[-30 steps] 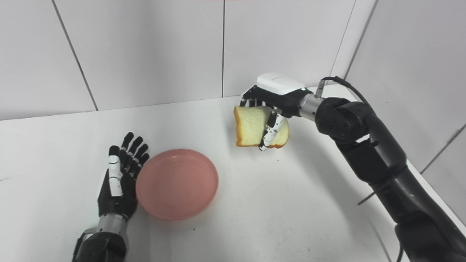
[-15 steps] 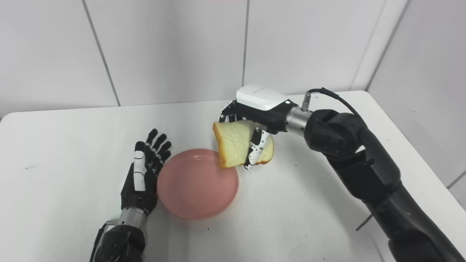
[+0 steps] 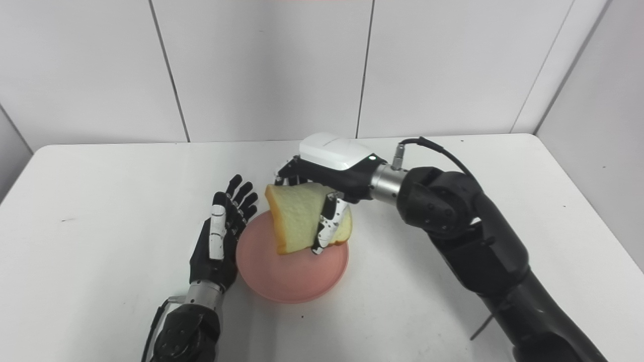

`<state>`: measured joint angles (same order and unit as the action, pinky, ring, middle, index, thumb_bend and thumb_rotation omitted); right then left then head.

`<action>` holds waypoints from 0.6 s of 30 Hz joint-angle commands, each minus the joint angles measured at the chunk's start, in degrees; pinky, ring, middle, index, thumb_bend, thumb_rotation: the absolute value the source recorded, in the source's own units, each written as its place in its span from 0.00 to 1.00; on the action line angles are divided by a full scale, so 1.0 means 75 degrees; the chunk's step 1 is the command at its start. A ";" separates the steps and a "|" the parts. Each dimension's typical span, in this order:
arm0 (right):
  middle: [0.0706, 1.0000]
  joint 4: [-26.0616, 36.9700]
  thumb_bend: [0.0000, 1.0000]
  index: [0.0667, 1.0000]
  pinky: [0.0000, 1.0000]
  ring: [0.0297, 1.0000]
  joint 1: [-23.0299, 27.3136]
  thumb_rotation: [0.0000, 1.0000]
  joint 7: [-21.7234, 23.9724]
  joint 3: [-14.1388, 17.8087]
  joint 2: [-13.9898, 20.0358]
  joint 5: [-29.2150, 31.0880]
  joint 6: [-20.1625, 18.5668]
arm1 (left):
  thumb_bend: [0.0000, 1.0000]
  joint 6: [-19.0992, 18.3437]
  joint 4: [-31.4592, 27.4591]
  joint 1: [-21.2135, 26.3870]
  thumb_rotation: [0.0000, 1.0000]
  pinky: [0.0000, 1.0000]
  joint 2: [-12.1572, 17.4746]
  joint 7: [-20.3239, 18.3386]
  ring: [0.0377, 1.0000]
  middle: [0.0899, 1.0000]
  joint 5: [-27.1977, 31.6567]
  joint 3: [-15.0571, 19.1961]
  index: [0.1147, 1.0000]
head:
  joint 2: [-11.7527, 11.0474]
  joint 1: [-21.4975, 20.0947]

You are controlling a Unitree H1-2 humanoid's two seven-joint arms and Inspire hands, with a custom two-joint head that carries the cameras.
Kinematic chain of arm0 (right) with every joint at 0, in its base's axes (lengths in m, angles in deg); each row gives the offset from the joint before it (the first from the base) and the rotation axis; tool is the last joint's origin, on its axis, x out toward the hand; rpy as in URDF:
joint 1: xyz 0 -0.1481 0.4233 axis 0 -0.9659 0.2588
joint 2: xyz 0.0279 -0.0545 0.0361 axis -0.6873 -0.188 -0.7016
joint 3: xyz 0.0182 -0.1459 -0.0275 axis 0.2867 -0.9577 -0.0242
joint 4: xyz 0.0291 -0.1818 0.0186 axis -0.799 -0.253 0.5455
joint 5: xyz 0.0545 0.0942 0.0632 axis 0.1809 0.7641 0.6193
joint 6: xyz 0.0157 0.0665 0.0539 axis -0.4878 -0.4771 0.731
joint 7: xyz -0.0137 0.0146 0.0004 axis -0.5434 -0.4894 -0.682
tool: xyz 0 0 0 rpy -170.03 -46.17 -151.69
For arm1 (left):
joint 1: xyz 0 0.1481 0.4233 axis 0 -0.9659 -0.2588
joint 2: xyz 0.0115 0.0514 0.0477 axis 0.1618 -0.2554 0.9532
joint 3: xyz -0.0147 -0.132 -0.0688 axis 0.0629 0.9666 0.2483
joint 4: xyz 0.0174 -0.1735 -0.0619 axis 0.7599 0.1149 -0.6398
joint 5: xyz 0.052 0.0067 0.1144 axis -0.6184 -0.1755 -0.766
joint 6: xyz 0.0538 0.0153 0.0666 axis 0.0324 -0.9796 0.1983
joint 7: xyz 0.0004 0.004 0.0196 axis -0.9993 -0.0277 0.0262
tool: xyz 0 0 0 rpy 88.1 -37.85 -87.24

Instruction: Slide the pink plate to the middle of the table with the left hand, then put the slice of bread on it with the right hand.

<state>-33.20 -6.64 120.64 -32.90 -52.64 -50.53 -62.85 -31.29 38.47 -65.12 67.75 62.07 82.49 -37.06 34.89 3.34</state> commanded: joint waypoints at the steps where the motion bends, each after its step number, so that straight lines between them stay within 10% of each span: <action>1: 0.41 0.0081 0.53 0.48 0.33 0.39 0.0370 0.00 -0.0035 0.0011 -0.0063 -0.0059 -0.0047 | 0.73 0.0238 -0.0088 0.0271 1.00 0.95 -0.0282 0.0029 0.92 0.94 -0.0094 -0.0083 0.93 | 0.0007 0.0046; 18: 0.45 -0.1114 0.53 0.45 0.37 0.42 0.0473 0.00 -0.0004 -0.0474 -0.0651 -0.0293 0.0103 | 0.72 0.0442 -0.0005 0.0310 1.00 0.94 -0.0273 0.0090 0.94 0.94 0.0025 -0.0012 0.93 | 0.0031 0.0025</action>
<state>-42.61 -5.94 121.58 -37.26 -57.69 -52.88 -62.83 -30.47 39.39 -64.43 67.62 62.69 82.62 -37.11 35.16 3.52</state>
